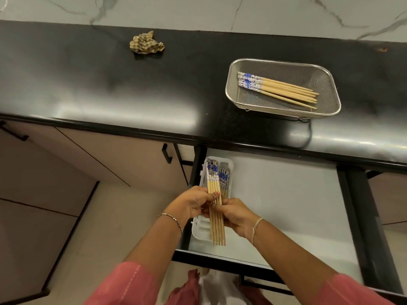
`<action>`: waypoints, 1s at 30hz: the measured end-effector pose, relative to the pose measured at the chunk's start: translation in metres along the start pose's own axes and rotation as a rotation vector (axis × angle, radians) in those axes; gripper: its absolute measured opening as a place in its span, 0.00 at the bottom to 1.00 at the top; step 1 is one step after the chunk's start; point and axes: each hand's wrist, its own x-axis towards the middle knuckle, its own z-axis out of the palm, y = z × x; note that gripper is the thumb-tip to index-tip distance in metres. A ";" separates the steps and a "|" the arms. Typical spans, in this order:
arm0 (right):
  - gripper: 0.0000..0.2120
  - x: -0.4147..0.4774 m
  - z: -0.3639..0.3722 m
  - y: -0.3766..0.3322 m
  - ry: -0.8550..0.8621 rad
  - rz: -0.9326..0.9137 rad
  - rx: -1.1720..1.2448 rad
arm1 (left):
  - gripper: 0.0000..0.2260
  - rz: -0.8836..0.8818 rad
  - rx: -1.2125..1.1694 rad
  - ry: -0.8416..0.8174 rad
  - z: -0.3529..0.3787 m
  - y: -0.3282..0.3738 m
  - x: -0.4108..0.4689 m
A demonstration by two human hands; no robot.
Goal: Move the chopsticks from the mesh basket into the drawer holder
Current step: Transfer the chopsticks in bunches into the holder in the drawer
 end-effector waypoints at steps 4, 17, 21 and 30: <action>0.09 -0.002 -0.008 0.004 0.130 -0.066 -0.234 | 0.10 0.006 -0.001 0.075 -0.001 0.005 0.011; 0.09 0.006 -0.031 0.044 0.464 -0.348 -0.541 | 0.09 0.152 0.941 0.499 0.024 -0.005 0.038; 0.10 0.008 -0.033 0.047 0.439 -0.336 -0.507 | 0.09 0.141 1.011 0.503 0.031 -0.009 0.045; 0.11 0.012 -0.035 0.050 0.423 -0.350 -0.507 | 0.11 0.137 1.125 0.514 0.036 -0.018 0.053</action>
